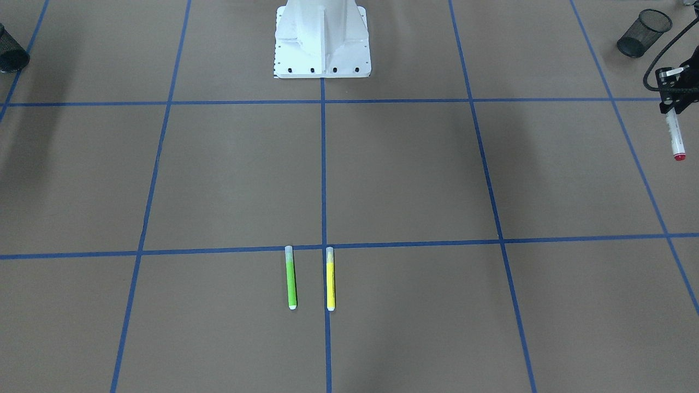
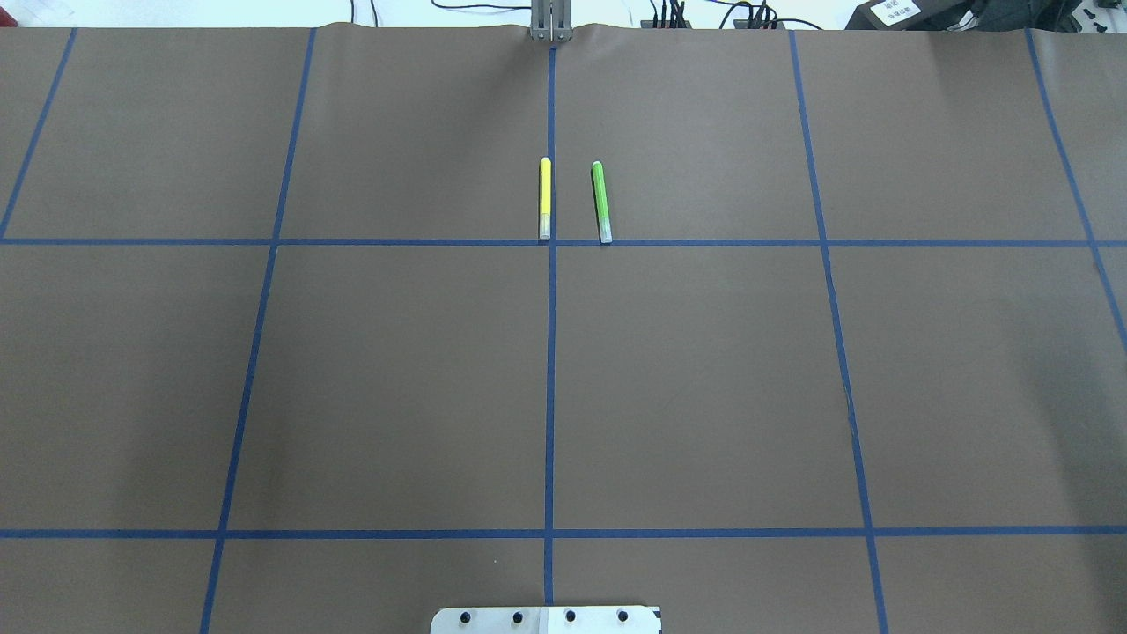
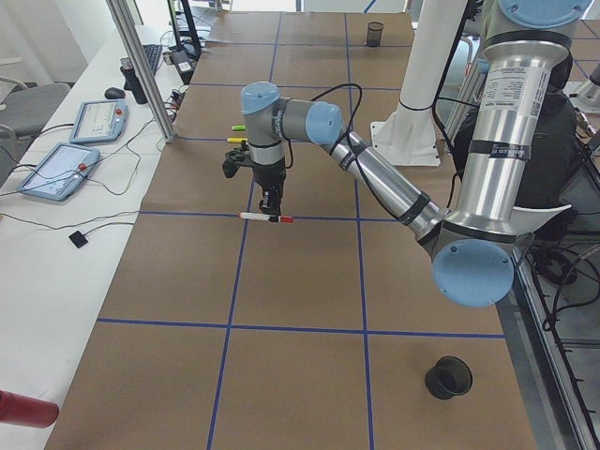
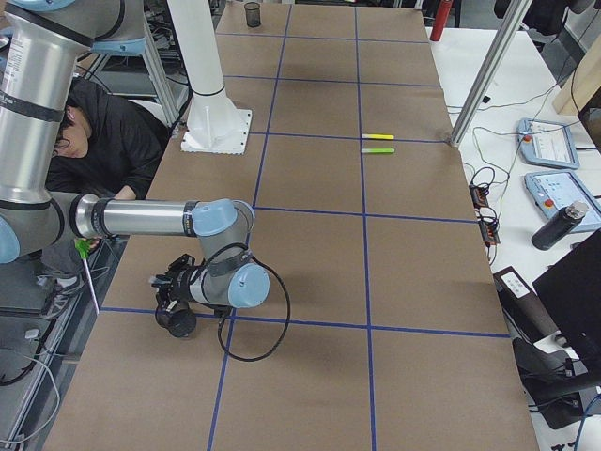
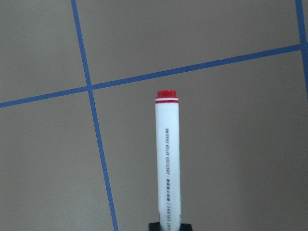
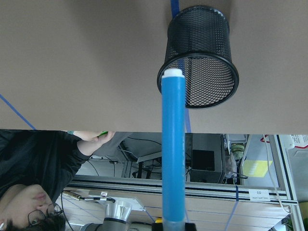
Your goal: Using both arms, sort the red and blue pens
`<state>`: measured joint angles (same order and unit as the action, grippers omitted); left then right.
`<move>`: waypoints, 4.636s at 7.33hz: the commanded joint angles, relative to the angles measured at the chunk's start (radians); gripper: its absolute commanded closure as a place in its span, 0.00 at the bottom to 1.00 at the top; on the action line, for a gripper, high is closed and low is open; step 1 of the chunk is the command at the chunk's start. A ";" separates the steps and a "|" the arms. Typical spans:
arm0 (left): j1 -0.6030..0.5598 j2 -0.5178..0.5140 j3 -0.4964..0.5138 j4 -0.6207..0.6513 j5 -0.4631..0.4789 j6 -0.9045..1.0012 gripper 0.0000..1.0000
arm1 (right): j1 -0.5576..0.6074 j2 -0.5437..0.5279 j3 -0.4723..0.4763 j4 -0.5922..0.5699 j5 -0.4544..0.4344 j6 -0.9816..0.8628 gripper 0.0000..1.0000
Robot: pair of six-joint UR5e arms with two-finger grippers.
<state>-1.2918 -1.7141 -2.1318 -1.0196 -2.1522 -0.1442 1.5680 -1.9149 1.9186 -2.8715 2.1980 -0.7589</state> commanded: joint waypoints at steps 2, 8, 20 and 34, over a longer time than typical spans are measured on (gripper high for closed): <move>0.000 -0.004 -0.013 0.000 0.000 -0.002 1.00 | -0.002 -0.001 -0.111 -0.009 0.069 -0.002 1.00; 0.000 -0.010 -0.025 -0.001 0.002 -0.002 1.00 | -0.002 -0.001 -0.199 -0.043 0.114 -0.036 1.00; 0.000 -0.010 -0.048 0.001 0.000 -0.025 1.00 | -0.002 0.010 -0.273 -0.078 0.151 -0.053 0.01; -0.492 0.599 -0.005 0.144 0.002 0.342 1.00 | 0.077 0.382 -0.340 1.081 0.121 0.834 0.01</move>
<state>-1.7109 -1.1783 -2.1610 -0.8862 -2.1505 0.1597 1.6625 -1.5573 1.5962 -1.8409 2.2756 0.0281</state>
